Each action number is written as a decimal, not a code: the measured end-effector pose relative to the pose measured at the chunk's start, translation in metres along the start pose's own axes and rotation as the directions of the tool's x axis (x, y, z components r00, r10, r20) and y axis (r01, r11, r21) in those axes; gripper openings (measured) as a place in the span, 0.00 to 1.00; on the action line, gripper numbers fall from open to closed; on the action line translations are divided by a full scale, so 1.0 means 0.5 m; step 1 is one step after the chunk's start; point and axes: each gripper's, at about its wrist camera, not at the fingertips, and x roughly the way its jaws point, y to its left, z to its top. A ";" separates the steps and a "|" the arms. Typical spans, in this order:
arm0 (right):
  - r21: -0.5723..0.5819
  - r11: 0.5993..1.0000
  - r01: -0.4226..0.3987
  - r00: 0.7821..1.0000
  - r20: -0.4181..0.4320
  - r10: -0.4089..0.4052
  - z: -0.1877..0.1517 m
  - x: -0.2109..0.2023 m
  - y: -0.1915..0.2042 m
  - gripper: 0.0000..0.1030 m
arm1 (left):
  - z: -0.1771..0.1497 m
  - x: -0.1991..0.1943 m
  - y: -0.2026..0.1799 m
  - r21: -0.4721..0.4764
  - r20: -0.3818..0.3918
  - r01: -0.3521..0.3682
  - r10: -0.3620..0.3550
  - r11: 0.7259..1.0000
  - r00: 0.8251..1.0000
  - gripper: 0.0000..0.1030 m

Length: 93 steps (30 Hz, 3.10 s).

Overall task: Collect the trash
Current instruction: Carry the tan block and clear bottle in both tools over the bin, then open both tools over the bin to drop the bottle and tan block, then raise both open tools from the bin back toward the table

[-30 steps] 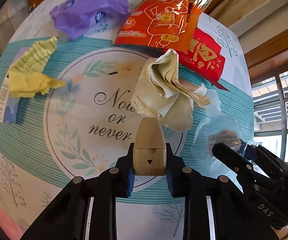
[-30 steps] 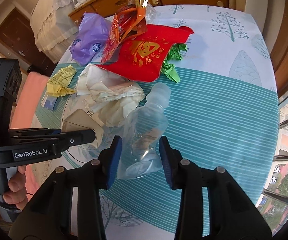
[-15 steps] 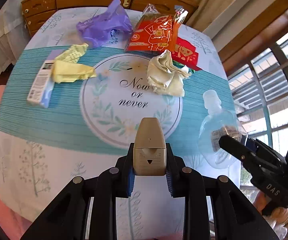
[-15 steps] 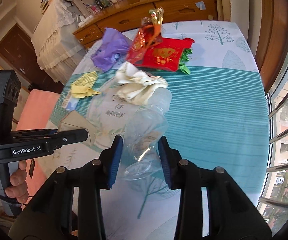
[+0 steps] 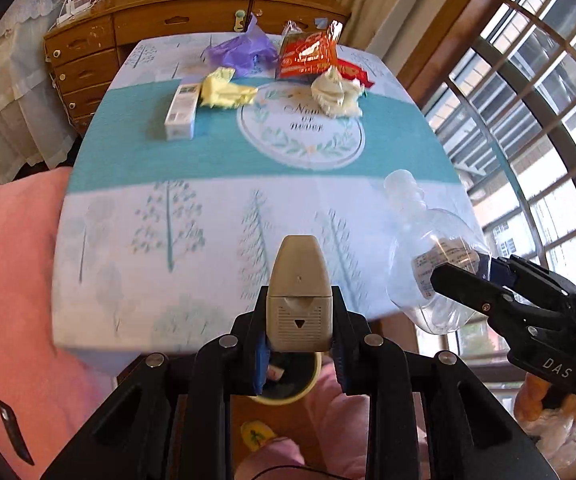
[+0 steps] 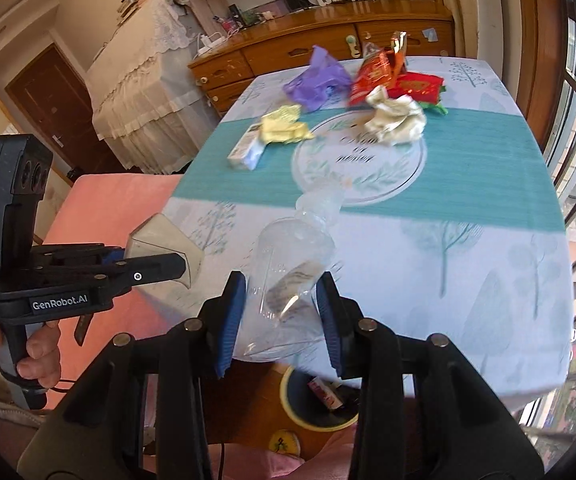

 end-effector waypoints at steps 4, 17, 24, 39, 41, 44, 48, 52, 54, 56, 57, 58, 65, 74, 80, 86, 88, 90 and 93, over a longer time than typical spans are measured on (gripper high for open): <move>-0.020 1.000 -0.011 0.999 -0.039 0.011 -0.108 -0.002 0.093 0.32 | -0.113 -0.012 0.040 -0.008 -0.052 0.010 -0.010 1.000 0.999 0.24; -0.100 0.995 0.006 0.938 -0.343 -0.040 -0.349 0.174 0.140 0.32 | -0.382 0.166 0.116 -0.124 -0.246 -0.046 0.014 0.991 0.969 0.24; -0.104 0.987 0.120 0.871 -0.466 -0.155 -0.537 0.442 0.015 0.33 | -0.507 0.462 0.177 -0.168 -0.291 -0.163 0.109 0.972 0.950 0.24; -0.054 0.983 0.178 0.776 -0.606 -0.173 -0.767 0.759 -0.155 0.35 | -0.604 0.800 0.222 -0.114 -0.353 -0.186 0.135 0.976 0.926 0.25; -0.025 0.983 0.181 0.772 -0.616 -0.158 -0.764 0.771 -0.169 0.36 | -0.592 0.803 0.218 -0.102 -0.342 -0.191 0.146 0.976 0.928 0.35; -0.010 0.980 0.197 0.773 -0.614 -0.161 -0.741 0.779 -0.190 0.46 | -0.574 0.813 0.220 -0.102 -0.337 -0.209 0.164 0.973 0.927 0.51; 0.037 0.974 0.224 0.775 -0.612 -0.155 -0.726 0.793 -0.217 0.57 | -0.556 0.799 0.251 -0.155 -0.326 -0.186 0.127 0.970 0.937 0.75; 0.054 0.968 0.244 0.786 -0.596 -0.165 -0.715 0.770 -0.212 0.57 | -0.548 0.767 0.254 -0.144 -0.298 -0.200 0.150 0.969 0.943 0.75; 0.067 0.965 0.252 0.794 -0.584 -0.167 -0.708 0.754 -0.206 0.57 | -0.545 0.746 0.252 -0.142 -0.288 -0.202 0.155 0.969 0.945 0.75; 0.081 0.963 0.256 0.805 -0.569 -0.166 -0.700 0.737 -0.196 0.57 | -0.542 0.729 0.248 -0.145 -0.282 -0.206 0.159 0.968 0.946 0.75; 0.087 0.962 0.260 0.810 -0.562 -0.168 -0.693 0.724 -0.189 0.57 | -0.540 0.715 0.246 -0.150 -0.277 -0.207 0.160 0.967 0.947 0.75; 0.092 0.961 0.262 0.813 -0.557 -0.168 -0.689 0.711 -0.182 0.57 | -0.536 0.700 0.243 -0.153 -0.269 -0.210 0.164 0.966 0.949 0.75; 0.101 0.958 0.270 0.823 -0.541 -0.175 -0.642 0.599 -0.130 0.57 | -0.503 0.550 0.211 -0.150 -0.200 -0.226 0.194 0.963 0.960 0.75; 0.075 0.973 0.217 0.860 -0.486 -0.154 -0.540 0.393 -0.015 0.57 | -0.427 0.305 0.138 -0.122 -0.095 -0.209 0.198 0.970 0.976 0.75; 0.063 0.985 0.158 0.908 -0.402 -0.120 -0.446 0.236 0.064 0.57 | -0.359 0.123 0.079 -0.085 0.009 -0.259 0.261 0.962 0.965 0.75; 0.059 0.988 0.140 0.952 -0.284 -0.118 -0.356 0.083 0.116 0.57 | -0.295 -0.024 0.049 -0.105 0.075 -0.260 0.268 0.960 0.960 0.75; 0.063 0.988 0.143 0.963 -0.241 -0.124 -0.327 0.040 0.128 0.57 | -0.277 -0.059 0.047 -0.123 0.082 -0.241 0.252 0.963 0.964 0.75; 0.070 0.986 0.150 0.970 -0.205 -0.132 -0.301 0.006 0.135 0.57 | -0.257 -0.103 0.048 -0.147 0.100 -0.223 0.239 0.964 0.966 0.75; 0.074 0.983 0.165 0.978 -0.143 -0.154 -0.256 -0.044 0.151 0.57 | -0.230 -0.156 0.038 -0.148 0.130 -0.207 0.226 0.967 0.965 0.75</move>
